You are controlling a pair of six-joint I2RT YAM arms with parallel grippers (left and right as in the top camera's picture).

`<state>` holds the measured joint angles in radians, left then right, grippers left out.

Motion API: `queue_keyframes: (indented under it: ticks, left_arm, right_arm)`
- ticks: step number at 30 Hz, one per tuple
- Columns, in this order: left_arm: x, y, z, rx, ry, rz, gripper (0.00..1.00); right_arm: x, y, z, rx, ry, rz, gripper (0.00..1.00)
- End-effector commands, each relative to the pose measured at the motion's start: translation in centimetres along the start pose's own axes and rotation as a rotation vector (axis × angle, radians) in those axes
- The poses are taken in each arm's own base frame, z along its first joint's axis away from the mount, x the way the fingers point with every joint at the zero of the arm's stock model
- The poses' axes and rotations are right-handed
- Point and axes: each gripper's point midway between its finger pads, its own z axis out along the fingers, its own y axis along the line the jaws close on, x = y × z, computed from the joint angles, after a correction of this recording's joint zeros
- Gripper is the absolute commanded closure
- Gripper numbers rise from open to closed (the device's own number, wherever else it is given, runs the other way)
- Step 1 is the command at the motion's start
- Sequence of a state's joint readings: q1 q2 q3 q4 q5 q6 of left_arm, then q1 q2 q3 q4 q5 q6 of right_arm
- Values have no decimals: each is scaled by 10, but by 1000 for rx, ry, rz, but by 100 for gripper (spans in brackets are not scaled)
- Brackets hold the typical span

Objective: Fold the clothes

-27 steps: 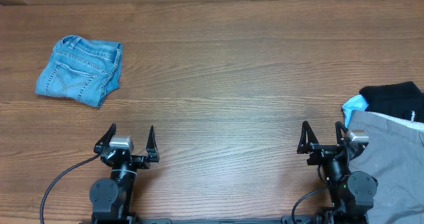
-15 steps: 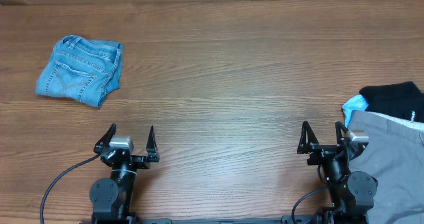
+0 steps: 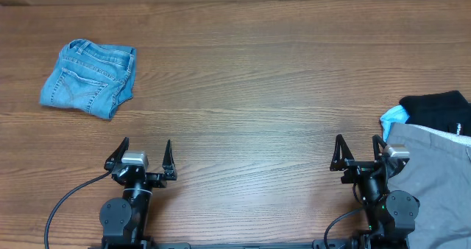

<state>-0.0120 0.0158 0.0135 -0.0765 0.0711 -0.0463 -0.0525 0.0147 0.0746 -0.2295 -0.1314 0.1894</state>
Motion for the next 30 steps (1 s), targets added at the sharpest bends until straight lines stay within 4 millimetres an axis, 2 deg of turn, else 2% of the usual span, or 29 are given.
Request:
queue_keyframes:
  ticks: [1,24,26,30]
  left_arm:
    - [1,0,0,1,-6,-2,0]
    - [0,-3,0,14,-7,-29,0]
    - [-1,-11,0,63,-13,-27,0]
    - [-23,-33,-8,189,-49,-20,0]
  right_arm:
    - [-1,0,0,-2,-10,-5,0]
    - [-1,2,0,-12,-7,-4,0]
    - [1,7,-1,-43,0,-4,0]
    - [-1,14,-2,-79,10,30,0]
